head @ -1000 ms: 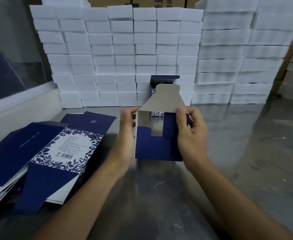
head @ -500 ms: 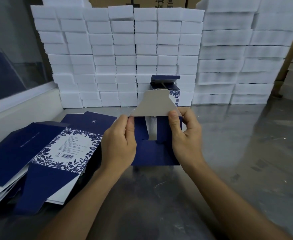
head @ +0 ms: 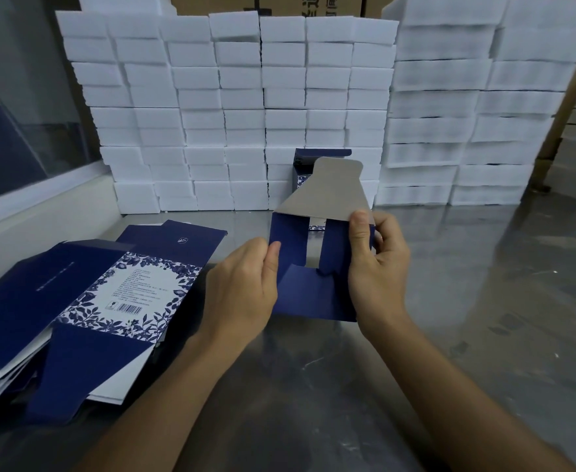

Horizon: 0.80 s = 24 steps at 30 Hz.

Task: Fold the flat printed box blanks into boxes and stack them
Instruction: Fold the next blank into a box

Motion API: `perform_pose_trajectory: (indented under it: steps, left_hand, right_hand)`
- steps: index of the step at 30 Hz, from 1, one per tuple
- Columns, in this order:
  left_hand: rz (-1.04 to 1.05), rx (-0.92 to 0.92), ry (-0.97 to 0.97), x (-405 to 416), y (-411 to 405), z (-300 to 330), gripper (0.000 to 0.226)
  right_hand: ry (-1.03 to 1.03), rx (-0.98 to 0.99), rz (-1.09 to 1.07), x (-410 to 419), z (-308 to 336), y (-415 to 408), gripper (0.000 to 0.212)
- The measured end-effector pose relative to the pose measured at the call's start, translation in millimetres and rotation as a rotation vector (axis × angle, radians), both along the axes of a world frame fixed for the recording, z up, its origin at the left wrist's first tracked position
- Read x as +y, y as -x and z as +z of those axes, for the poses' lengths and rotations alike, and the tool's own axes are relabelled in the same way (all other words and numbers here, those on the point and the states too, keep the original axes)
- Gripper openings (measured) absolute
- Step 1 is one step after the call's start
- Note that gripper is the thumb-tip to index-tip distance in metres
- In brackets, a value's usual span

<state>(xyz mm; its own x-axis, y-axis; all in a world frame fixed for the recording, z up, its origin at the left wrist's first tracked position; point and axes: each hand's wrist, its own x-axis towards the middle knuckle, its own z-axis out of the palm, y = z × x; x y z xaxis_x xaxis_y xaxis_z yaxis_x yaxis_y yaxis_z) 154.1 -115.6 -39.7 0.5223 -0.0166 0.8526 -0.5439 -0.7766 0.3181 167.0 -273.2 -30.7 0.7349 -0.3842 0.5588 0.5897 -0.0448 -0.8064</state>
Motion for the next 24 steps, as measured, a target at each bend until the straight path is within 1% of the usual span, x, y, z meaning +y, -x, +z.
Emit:
perform_pose_trajectory:
  steps: [3,5,8,11,14,16,19,22,24]
  left_hand:
    - [-0.013,0.022,0.034,-0.7,0.5,-2.2,0.036]
    - [-0.042,0.036,0.029,0.1,1.1,-4.2,0.035]
    - [-0.057,0.037,-0.023,0.5,2.0,-9.4,0.033]
    - [-0.037,-0.011,-0.042,-1.2,1.0,-10.7,0.03]
    - [0.014,-0.11,-0.085,-2.2,-1.4,-10.3,0.033]
    - [0.022,-0.12,-0.086,-2.9,-1.8,-10.9,0.033]
    - [-0.012,-0.047,-0.035,-3.4,-1.4,-11.8,0.031]
    - [-0.097,0.057,0.122,-3.2,-2.0,-10.7,0.04]
    - [-0.1,0.085,0.192,-3.2,-2.2,-11.2,0.046]
  right_hand:
    - [-0.009,0.002,-0.001,-0.9,-0.3,-0.2,0.02]
    - [-0.03,0.017,-0.008,-3.1,0.8,-0.3,0.024]
    - [-0.148,0.014,-0.015,-7.8,5.0,-1.6,0.029]
    - [-0.254,0.009,-0.011,-9.6,7.3,-2.7,0.029]
    - [-0.291,0.025,0.002,-8.1,8.1,-2.5,0.029]
    - [-0.298,0.036,0.012,-7.7,9.1,-1.7,0.029]
    - [-0.282,0.048,0.044,-10.0,10.8,-1.0,0.026]
    - [-0.303,0.067,0.099,-12.3,10.3,-3.5,0.017]
    - [-0.296,0.084,0.142,-11.6,9.6,-4.7,0.014]
